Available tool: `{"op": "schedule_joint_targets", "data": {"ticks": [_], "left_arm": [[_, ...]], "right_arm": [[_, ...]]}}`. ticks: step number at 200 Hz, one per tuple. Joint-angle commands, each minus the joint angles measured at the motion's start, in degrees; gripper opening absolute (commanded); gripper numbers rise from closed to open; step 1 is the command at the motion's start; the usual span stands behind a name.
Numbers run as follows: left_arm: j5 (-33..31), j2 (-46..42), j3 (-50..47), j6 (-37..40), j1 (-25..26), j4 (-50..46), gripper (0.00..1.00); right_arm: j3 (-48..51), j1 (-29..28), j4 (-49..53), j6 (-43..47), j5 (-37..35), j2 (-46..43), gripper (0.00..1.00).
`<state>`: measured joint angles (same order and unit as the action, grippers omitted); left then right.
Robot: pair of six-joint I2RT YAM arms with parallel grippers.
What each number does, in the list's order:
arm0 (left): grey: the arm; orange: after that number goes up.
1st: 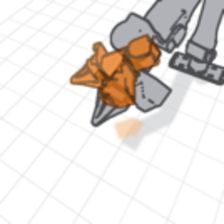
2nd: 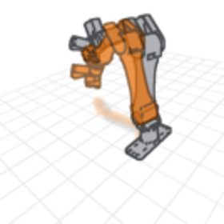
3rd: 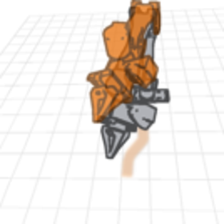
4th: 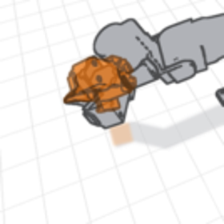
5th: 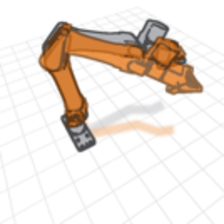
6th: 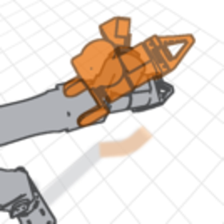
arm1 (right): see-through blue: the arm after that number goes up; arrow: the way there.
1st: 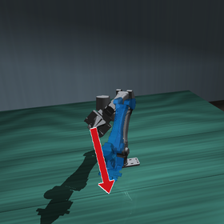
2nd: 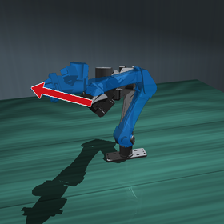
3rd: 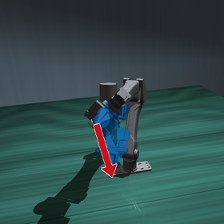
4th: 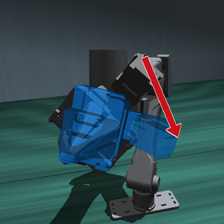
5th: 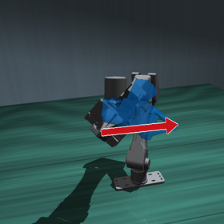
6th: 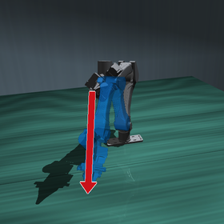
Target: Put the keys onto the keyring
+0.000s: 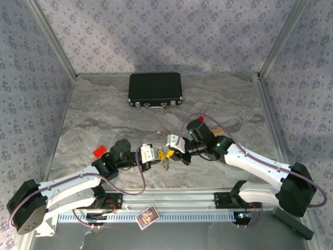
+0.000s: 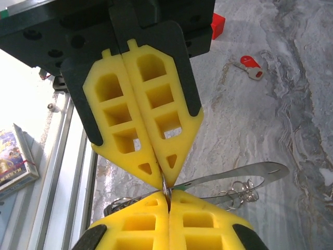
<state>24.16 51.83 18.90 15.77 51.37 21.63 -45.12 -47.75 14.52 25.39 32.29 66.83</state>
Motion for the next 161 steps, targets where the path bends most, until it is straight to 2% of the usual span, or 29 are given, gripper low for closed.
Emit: {"op": "schedule_joint_targets", "data": {"ticks": [1, 18, 66, 109, 147, 161], "left_arm": [[1.4, -0.8, 0.8, 0.0, 0.2, 2.2, 0.01], [0.3, -1.0, 2.2, 1.2, 0.3, -1.8, 0.14], [-1.8, -1.4, 5.7, 3.8, 0.2, -9.8, 0.17], [-1.1, -0.9, 5.6, 3.6, 0.3, -7.9, 0.15], [-0.7, -0.7, 5.3, 3.5, 0.2, -7.7, 0.03], [-0.6, -0.9, 4.7, 3.2, 0.2, -7.1, 0.0]], "right_arm": [[-1.4, -0.2, 1.2, 0.6, -1.0, 0.5, 0.0], [-3.8, -0.7, 5.4, 3.2, -2.9, 0.7, 0.0], [-10.7, -2.4, 15.8, 9.0, -6.9, 2.6, 0.0], [-12.9, -4.5, 17.0, 9.9, -8.5, 4.7, 0.0], [-11.5, -4.5, 13.8, 8.4, -7.0, 3.4, 0.0], [-9.4, -3.4, 11.2, 6.9, -5.5, 1.9, 0.13]]}}
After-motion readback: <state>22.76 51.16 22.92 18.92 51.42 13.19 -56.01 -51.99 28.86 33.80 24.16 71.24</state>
